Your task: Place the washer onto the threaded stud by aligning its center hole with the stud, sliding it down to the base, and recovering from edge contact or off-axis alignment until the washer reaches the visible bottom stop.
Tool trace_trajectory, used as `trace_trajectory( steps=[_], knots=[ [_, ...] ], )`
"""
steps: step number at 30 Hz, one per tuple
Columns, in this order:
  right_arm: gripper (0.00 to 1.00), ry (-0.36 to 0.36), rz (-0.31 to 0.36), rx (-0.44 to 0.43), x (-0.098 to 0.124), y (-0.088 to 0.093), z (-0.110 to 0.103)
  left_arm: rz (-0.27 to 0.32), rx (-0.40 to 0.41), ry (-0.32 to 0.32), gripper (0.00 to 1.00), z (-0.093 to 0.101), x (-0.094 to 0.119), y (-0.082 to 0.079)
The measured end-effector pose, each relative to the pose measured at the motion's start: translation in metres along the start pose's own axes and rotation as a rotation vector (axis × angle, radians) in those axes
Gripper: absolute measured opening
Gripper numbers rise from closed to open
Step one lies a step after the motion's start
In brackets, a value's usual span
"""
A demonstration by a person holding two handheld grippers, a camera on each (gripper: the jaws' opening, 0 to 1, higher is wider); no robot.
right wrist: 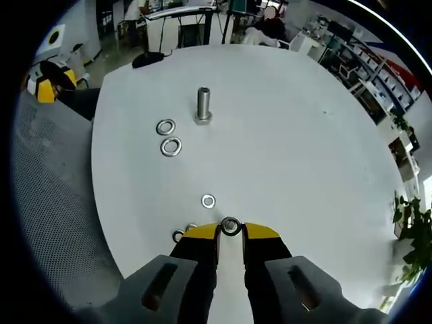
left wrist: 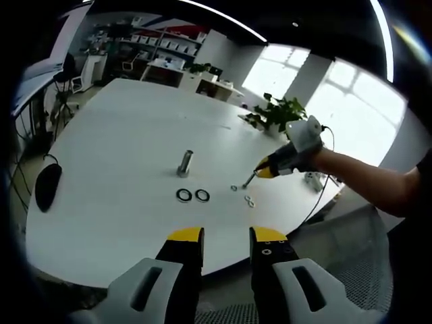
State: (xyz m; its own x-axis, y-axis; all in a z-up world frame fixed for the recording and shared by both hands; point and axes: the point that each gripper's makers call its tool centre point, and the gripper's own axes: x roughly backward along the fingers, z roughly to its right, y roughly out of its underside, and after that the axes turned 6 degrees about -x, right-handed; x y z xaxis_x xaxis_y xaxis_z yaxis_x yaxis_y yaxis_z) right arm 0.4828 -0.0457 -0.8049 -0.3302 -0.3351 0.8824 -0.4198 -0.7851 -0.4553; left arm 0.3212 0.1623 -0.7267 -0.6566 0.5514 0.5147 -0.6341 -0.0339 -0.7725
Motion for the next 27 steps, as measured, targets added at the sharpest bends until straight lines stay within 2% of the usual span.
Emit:
trace_trajectory(
  steps=[13, 27],
  knots=[
    [0.15, -0.021, -0.024, 0.003, -0.010, 0.006, 0.000, -0.007, 0.003, -0.005, 0.25, -0.001, 0.000, 0.001],
    [0.14, -0.061, -0.076, -0.021, -0.037, 0.026, -0.004, -0.019, 0.006, -0.009, 0.25, -0.002, -0.001, 0.003]
  ],
)
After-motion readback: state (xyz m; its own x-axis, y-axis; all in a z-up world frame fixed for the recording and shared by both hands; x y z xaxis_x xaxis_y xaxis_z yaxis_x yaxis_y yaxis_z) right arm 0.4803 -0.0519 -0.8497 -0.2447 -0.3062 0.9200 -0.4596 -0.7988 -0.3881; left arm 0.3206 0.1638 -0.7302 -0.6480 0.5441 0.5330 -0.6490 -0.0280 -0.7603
